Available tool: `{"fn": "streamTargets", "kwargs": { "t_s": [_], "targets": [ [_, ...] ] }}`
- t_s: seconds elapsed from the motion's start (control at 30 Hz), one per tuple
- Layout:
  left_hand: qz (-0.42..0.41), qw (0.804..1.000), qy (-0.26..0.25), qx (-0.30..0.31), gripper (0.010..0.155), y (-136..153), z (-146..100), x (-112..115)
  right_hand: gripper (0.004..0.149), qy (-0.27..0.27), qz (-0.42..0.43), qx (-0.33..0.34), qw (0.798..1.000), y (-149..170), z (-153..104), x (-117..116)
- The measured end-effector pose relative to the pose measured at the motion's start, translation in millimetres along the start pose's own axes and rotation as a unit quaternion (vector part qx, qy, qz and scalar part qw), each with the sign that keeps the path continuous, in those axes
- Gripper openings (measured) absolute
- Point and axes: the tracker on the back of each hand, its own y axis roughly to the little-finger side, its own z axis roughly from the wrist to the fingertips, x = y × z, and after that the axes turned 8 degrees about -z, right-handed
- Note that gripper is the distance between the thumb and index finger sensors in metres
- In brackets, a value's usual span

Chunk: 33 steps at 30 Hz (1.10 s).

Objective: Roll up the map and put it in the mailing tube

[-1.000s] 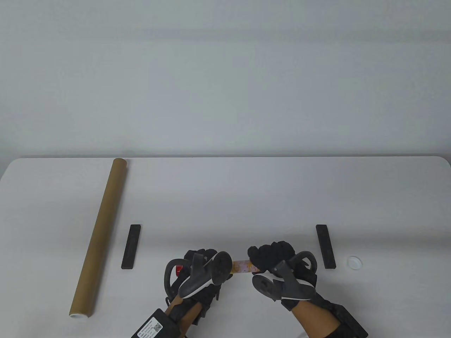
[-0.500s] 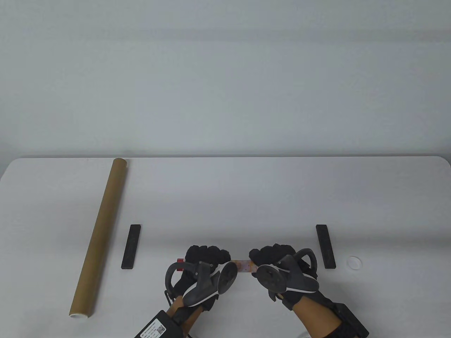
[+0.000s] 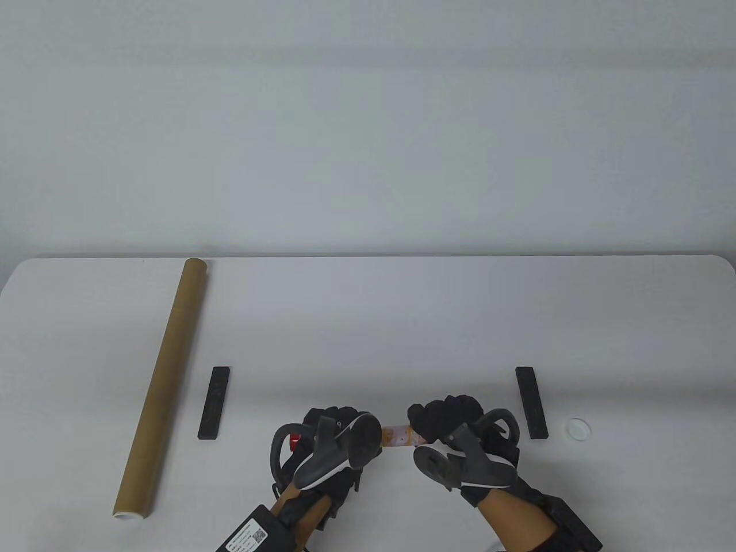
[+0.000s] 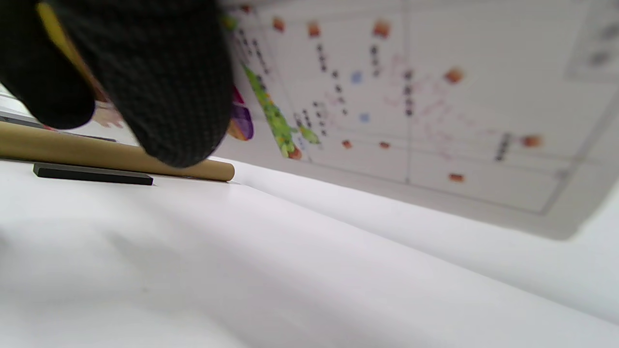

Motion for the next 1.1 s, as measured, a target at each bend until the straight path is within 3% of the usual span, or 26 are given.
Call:
{"fn": "streamTargets", "kwargs": {
  "t_s": [0.2, 0.47, 0.63, 0.77, 1.1],
  "targets": [
    [0.075, 0.994, -0.074, 0.027, 0.052, -8.4, -5.7, -1.9, 0.053, -0.028, 0.067, -0.011, 0.997, 7.4, 1.9, -5.2],
    [0.06, 0.997, -0.042, 0.017, 0.046, -7.2, -2.7, -1.8, 0.057, -0.017, 0.047, -0.006, 0.999, 5.2, 0.0, -4.2],
    [-0.016, 0.999, 0.034, -0.009, 0.045, 2.1, 4.2, 0.6, 0.061, 0.013, -0.013, -0.001, 1.0, -1.0, -2.4, 1.4],
    [-0.024, 0.999, 0.039, -0.008, 0.046, 3.4, 4.4, 1.1, 0.059, 0.013, -0.016, 0.0, 1.0, -1.6, -2.1, 2.2],
    [0.074, 0.995, -0.066, 0.021, 0.053, -8.5, -4.5, -1.8, 0.055, -0.025, 0.054, -0.009, 0.998, 6.1, 0.9, -3.2]
  ]
}}
